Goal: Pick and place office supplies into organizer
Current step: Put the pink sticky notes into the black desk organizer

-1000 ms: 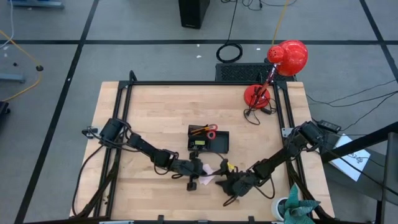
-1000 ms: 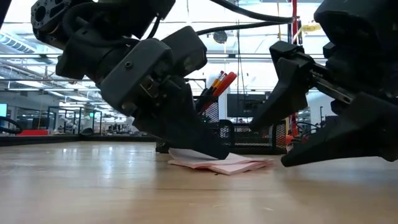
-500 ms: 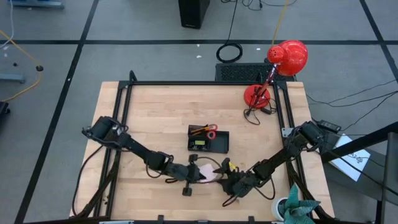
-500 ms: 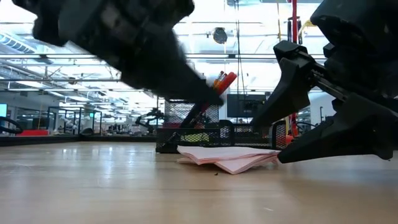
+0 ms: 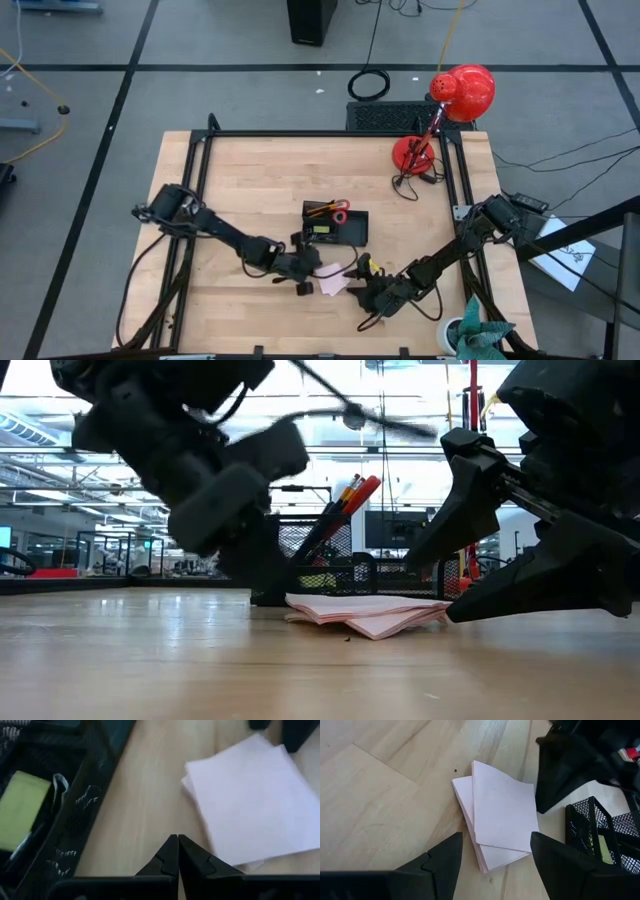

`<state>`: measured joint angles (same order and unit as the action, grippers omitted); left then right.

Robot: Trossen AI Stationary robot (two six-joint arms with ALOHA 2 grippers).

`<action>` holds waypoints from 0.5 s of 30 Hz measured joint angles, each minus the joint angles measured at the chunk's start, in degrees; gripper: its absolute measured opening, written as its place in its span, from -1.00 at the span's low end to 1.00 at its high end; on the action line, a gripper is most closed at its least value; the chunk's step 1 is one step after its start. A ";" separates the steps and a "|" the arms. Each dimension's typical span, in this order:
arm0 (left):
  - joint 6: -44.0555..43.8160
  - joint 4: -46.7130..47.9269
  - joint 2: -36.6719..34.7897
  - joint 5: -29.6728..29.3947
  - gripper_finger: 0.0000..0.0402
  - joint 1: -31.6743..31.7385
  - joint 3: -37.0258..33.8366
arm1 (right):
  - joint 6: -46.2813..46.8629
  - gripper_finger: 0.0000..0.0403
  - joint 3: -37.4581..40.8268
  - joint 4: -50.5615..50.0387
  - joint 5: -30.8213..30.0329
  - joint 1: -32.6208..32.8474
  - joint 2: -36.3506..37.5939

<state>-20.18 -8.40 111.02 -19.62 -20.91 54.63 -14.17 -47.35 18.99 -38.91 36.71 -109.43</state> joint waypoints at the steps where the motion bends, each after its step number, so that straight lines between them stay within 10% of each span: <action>1: -0.53 0.17 0.30 0.16 -0.94 0.21 -0.08 | 0.01 0.12 0.00 0.03 -0.01 0.00 0.00; 15: -1.52 -9.99 4.53 5.45 -0.98 0.52 0.06 | 1.00 0.12 0.00 0.05 4.51 -2.26 -0.05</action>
<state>-21.70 -18.38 115.55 -14.17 -20.39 54.70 -13.17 -47.35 19.04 -34.39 34.45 -109.48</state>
